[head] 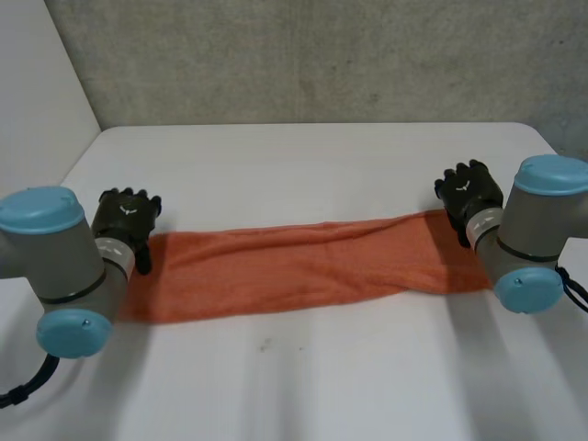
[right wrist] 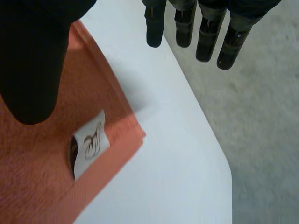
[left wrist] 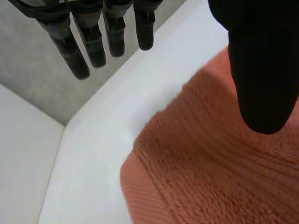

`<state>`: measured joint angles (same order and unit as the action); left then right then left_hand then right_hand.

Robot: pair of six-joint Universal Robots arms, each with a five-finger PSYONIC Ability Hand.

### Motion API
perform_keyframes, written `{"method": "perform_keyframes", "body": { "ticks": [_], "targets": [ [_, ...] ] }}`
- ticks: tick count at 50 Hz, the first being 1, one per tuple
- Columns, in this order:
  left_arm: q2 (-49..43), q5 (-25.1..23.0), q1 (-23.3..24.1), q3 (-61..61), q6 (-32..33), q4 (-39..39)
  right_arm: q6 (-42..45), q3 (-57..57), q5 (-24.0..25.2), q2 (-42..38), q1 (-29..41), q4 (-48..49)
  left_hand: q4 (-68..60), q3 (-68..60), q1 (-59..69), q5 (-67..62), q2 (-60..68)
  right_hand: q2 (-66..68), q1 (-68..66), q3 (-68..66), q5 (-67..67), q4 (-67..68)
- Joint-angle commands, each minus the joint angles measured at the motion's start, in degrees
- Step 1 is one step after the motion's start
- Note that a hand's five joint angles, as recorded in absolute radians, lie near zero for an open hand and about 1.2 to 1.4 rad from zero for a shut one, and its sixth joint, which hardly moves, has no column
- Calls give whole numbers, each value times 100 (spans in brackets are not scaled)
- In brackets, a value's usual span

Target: Fold the laundry

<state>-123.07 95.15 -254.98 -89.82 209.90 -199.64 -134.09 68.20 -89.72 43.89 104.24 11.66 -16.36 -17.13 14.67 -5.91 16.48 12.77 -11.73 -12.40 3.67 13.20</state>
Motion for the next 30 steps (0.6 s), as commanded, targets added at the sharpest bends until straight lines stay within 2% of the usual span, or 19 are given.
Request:
{"method": "perform_keyframes", "body": {
  "ticks": [1, 3, 7, 12, 16, 23, 26, 30],
  "targets": [
    [388, -32, 89, -149, -2, -250, -1153, 544, -406, 769, -114, -190, 261, 339, -92, 216, -274, -277, 173, 240, -367, -320],
    [485, -32, 89, -237, -2, -250, -1259, 676, -336, 892, -105, -225, 261, 339, -92, 216, -274, -277, 173, 240, -367, -320],
    [739, -50, 71, -535, -20, -250, -1497, 1432, 358, 1586, -219, -480, 295, 372, -126, 249, -307, -277, 173, 240, -367, -320],
    [1048, -58, 89, -975, -37, -259, -1471, 2196, 1166, 2105, -965, -927, 328, 406, -159, 283, -341, 116, -220, -153, 26, 73],
    [1101, -58, 133, -1124, -37, -277, -1471, 2460, 1518, 2141, -1247, -1113, 328, 406, -159, 283, -341, 619, -723, -656, 529, 576],
    [1180, -58, 238, -1213, -46, -294, -1480, 2549, 1642, 2036, -1617, -1060, 328, 406, -159, 283, -341, 1379, -1483, -1417, 1290, 1336],
    [1180, -50, 238, -1213, -46, -303, -1471, 2479, 1642, 1755, -1670, -1052, 328, 406, -159, 283, -341, 1832, -1936, -1870, 1743, 1789],
    [1180, -50, 238, -1222, -46, -303, -1453, 2391, 1642, 1447, -1678, -955, 328, 406, -159, 283, -341, 3663, -3767, -3701, 3574, 3620]
  ]
}}
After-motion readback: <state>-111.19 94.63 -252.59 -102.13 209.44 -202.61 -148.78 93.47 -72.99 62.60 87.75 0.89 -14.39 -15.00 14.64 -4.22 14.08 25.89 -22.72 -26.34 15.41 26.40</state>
